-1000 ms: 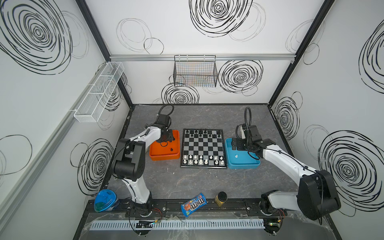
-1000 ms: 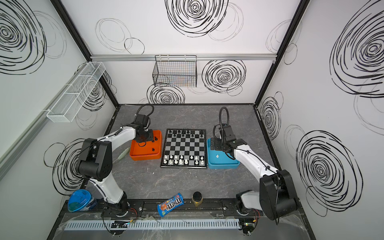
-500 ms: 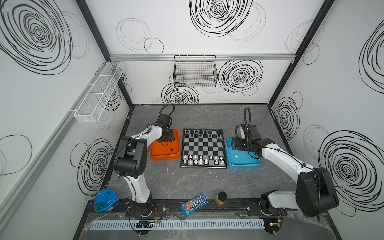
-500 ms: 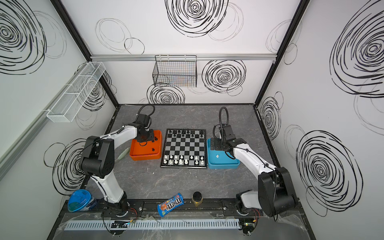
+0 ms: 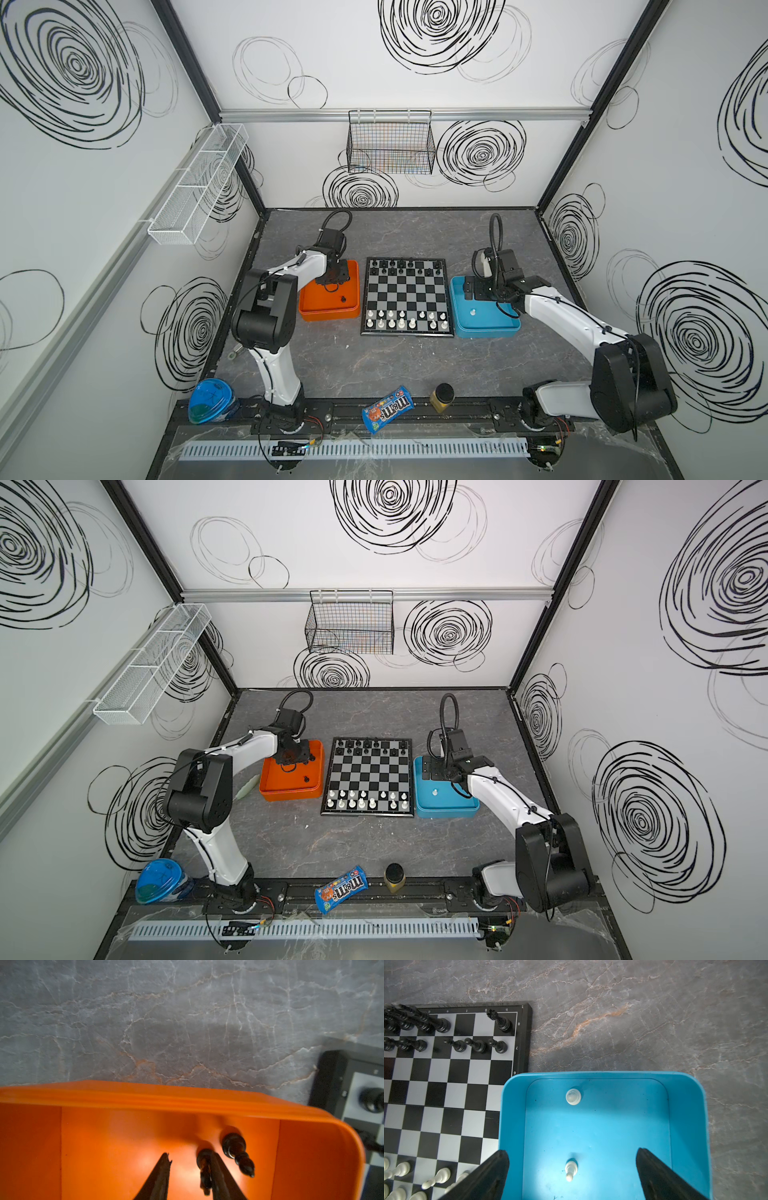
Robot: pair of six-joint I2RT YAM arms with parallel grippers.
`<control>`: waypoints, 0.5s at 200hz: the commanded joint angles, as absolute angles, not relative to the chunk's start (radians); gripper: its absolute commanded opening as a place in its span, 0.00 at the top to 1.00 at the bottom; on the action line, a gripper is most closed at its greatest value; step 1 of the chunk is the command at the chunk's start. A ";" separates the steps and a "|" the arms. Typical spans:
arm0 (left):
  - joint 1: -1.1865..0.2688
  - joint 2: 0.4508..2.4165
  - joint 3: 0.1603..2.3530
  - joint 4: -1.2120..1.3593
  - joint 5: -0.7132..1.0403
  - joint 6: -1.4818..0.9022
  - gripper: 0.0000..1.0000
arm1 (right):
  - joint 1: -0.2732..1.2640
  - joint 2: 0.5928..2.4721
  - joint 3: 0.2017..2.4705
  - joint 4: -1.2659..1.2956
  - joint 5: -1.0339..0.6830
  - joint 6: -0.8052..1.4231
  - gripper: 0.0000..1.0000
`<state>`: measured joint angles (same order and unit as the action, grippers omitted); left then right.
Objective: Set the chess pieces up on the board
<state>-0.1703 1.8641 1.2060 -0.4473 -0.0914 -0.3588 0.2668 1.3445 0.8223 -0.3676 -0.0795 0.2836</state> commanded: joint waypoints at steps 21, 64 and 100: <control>-0.184 1.878 1.229 -0.457 -0.111 -0.354 0.66 | 0.258 1.348 0.828 -0.357 -0.078 0.270 0.00; -0.188 1.879 1.233 -0.459 -0.110 -0.351 0.70 | 0.257 1.345 0.825 -0.359 -0.081 0.270 0.00; -0.193 1.882 1.232 -0.458 -0.109 -0.349 0.76 | 0.258 1.348 0.824 -0.357 -0.084 0.269 0.00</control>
